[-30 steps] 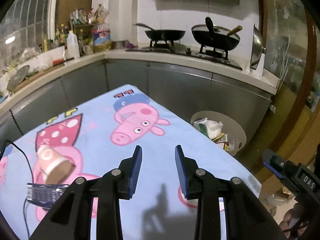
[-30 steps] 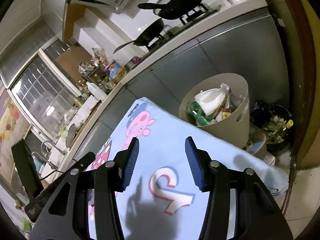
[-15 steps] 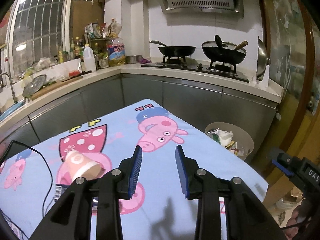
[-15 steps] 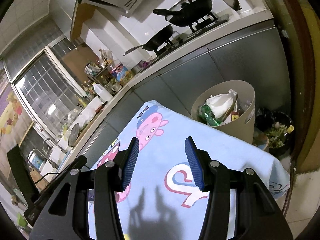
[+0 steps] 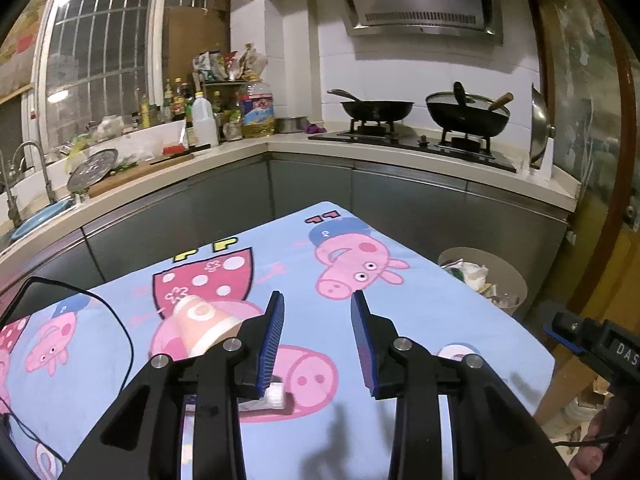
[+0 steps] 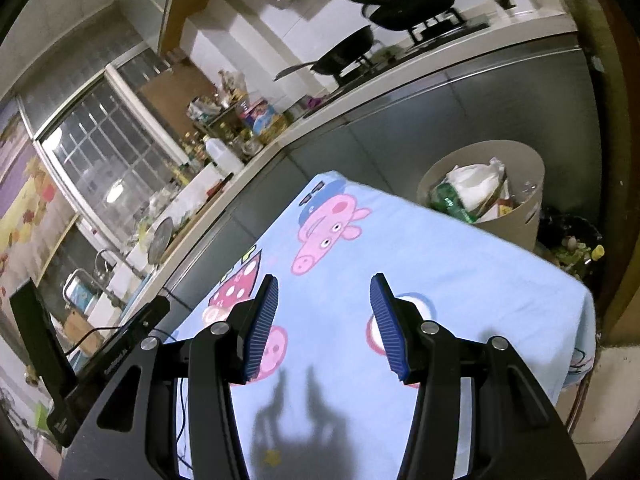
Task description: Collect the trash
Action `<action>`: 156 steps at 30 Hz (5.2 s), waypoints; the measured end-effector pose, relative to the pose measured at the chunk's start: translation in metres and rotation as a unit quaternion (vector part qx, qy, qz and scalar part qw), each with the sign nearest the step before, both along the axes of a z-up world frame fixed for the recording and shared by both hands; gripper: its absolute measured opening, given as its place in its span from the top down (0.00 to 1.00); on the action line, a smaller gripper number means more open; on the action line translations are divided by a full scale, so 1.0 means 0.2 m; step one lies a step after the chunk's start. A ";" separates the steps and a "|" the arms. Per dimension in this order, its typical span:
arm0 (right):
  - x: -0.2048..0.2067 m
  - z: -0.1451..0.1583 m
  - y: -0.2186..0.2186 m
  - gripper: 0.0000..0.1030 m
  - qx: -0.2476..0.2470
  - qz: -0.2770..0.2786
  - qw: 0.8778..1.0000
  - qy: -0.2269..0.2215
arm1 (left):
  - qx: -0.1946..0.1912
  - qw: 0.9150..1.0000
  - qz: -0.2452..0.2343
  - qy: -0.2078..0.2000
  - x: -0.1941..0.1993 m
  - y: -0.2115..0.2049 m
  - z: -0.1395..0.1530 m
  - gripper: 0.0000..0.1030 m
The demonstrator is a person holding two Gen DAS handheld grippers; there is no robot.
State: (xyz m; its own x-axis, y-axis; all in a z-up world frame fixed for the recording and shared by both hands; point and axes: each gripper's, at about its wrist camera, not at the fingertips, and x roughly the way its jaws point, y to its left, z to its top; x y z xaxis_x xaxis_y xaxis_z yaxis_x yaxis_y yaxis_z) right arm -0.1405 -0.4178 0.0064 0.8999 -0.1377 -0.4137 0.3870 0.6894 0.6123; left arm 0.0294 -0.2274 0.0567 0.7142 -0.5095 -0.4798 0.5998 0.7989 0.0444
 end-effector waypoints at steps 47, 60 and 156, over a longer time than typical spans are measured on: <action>0.77 -0.13 0.58 0.53 -0.001 0.242 0.967 0.085 | -0.025 0.973 0.176 0.145 0.59 0.83 -0.36 0.55; 1.12 -0.31 0.48 0.56 0.065 0.250 0.960 0.109 | -0.107 0.952 0.103 0.269 0.60 0.91 -0.46 0.55; 0.48 -0.32 0.65 0.53 0.001 0.265 0.959 0.103 | 0.003 0.953 0.178 0.243 0.47 0.85 -0.58 0.42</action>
